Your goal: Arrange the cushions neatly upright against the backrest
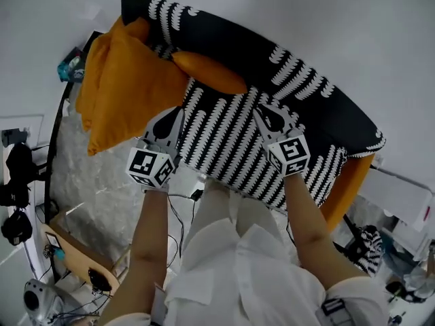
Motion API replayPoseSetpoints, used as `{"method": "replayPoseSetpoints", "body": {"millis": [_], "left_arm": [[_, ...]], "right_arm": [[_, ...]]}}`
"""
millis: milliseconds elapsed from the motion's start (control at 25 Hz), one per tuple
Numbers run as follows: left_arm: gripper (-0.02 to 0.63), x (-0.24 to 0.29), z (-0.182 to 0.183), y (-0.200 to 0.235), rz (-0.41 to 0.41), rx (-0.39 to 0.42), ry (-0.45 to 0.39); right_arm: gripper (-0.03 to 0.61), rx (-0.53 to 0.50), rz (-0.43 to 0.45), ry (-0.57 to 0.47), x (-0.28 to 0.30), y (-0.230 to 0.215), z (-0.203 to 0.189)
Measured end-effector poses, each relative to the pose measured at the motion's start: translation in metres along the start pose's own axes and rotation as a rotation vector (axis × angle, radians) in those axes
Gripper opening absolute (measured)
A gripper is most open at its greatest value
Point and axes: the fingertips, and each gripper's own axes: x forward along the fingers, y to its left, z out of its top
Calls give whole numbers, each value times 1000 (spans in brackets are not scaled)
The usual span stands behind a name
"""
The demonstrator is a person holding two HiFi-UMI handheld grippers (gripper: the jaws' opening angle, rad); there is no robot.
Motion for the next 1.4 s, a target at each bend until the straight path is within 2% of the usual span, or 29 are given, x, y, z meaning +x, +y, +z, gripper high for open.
{"method": "replayPoseSetpoints", "body": {"millis": [440, 600, 800, 1000, 1400], "left_arm": [[17, 60, -77, 29, 20, -86, 89], [17, 74, -96, 37, 25, -119, 107], [17, 90, -113, 43, 26, -141, 127], [17, 100, -142, 40, 34, -152, 155], [17, 120, -159, 69, 71, -182, 174]], "right_arm": [[99, -64, 60, 216, 91, -39, -93], [133, -96, 99, 312, 118, -46, -128], [173, -149, 98, 457, 146, -63, -178], [187, -208, 113, 550, 168, -74, -221], [228, -380, 175, 711, 231, -86, -250]]}}
